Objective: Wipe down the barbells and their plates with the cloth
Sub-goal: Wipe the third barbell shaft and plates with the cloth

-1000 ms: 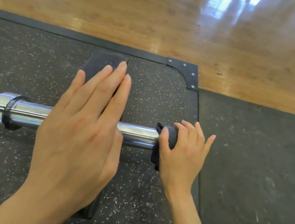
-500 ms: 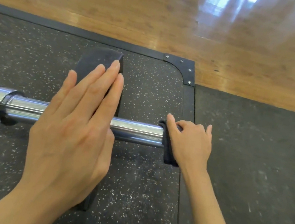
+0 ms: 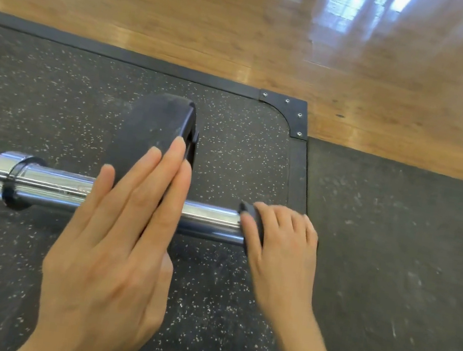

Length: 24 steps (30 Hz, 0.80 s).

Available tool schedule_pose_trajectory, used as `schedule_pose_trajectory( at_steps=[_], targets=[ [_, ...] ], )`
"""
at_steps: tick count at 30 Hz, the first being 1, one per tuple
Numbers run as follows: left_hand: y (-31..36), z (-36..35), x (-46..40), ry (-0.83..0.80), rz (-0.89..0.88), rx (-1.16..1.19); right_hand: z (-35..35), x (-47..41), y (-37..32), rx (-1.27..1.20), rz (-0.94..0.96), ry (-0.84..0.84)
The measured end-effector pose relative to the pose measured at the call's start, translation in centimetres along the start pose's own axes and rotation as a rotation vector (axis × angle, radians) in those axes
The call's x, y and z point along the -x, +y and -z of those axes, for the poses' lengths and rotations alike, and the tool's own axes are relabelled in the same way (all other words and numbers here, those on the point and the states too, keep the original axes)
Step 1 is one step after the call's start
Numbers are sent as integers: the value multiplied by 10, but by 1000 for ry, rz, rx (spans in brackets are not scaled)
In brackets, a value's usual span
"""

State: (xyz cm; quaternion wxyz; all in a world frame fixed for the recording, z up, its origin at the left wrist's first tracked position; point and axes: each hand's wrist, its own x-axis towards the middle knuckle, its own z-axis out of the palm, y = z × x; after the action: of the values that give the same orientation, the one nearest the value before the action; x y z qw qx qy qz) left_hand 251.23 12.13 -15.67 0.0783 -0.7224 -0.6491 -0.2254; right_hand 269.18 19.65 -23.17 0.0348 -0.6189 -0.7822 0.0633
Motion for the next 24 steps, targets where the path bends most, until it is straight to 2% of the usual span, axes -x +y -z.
schedule_pose_trajectory(
  at_steps=[2,3,5,8,9,11,13,14,16,18,20,21,22,24],
  targets=[
    [4,-1,10,25,2,-9,-6,24,-5,-91,-31,139],
    [4,-2,15,29,-4,-18,-7,19,-6,-75,-25,107],
    [5,-2,25,39,-10,-36,5,-9,-13,-21,-32,-138],
    [6,-2,34,88,-12,-66,17,-50,-18,-72,-67,-361],
    [7,-3,36,103,-14,-81,13,-49,-21,-52,-32,-334],
    [9,-5,38,130,-2,-90,-1,-9,-28,38,70,-96],
    [12,-7,40,162,20,-84,-8,30,-37,-70,48,107],
    [13,-7,41,158,25,-85,-12,35,-36,-72,55,150],
    [11,-6,42,131,8,-88,-12,14,-38,-7,110,117],
    [8,-4,42,111,-1,-83,0,-18,-47,137,158,-133],
    [7,-4,40,89,-2,-75,5,-34,-50,84,156,-220],
    [8,-4,40,88,-1,-73,2,-28,-51,79,138,-200],
    [8,-4,41,94,-2,-77,-1,-13,-52,76,115,-110],
    [8,-6,46,116,-3,-74,-13,23,-55,-101,99,104]
  ],
)
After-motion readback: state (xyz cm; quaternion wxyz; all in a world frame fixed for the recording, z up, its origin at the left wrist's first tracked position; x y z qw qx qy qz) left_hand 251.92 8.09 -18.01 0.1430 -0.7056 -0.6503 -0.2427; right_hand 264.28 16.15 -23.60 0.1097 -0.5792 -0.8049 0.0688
